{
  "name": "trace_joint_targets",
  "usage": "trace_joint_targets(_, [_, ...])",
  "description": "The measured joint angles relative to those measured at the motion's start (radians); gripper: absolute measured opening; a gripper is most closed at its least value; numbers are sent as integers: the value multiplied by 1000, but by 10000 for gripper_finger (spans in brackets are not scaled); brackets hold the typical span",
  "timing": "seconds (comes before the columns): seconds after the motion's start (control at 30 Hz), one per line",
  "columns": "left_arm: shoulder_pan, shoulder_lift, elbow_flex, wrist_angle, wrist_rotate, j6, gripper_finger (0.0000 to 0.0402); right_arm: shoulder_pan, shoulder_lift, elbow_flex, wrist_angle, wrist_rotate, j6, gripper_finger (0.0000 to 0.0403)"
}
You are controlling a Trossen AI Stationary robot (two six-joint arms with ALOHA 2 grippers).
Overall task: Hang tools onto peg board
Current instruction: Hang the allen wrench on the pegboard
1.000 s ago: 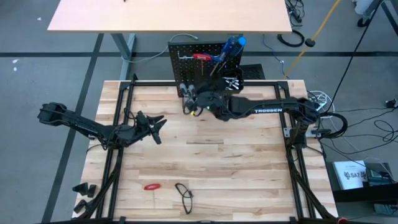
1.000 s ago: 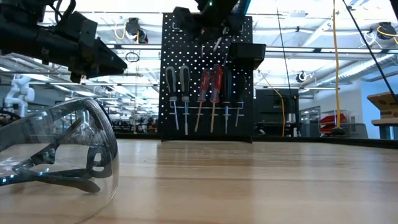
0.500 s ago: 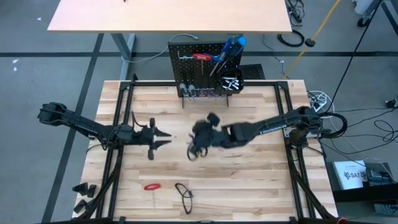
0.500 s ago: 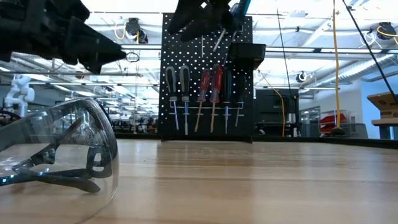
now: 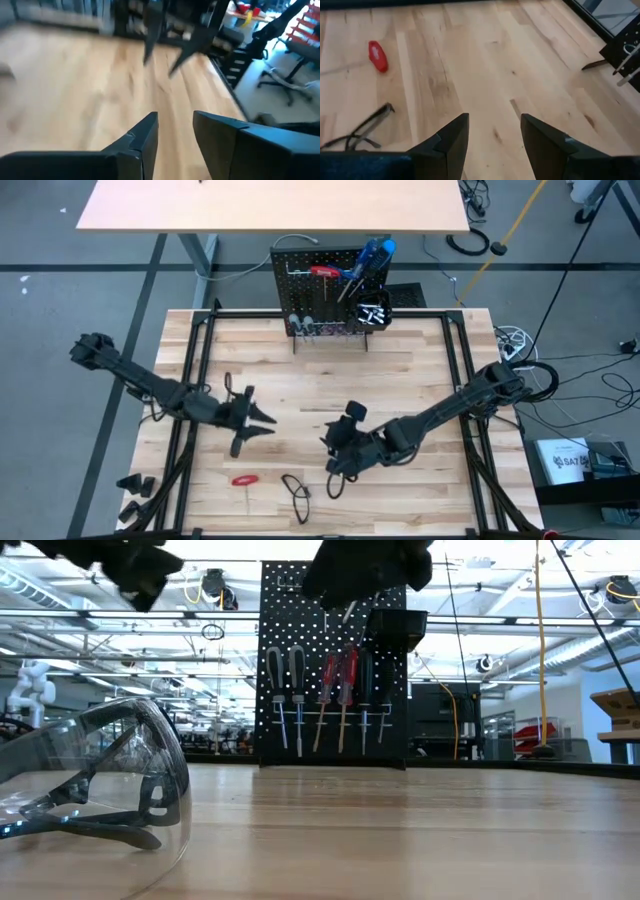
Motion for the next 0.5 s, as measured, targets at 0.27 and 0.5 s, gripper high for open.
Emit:
trace_joint_targets(0.27, [-201, 101, 36, -112, 5, -658, 130, 2, 0, -8, 38, 1, 2, 171])
trace_joint_targets(0.5, [-372, 271, 36, -199, 57, -1230, 130, -17, 0, -7, 117, -103, -12, 171])
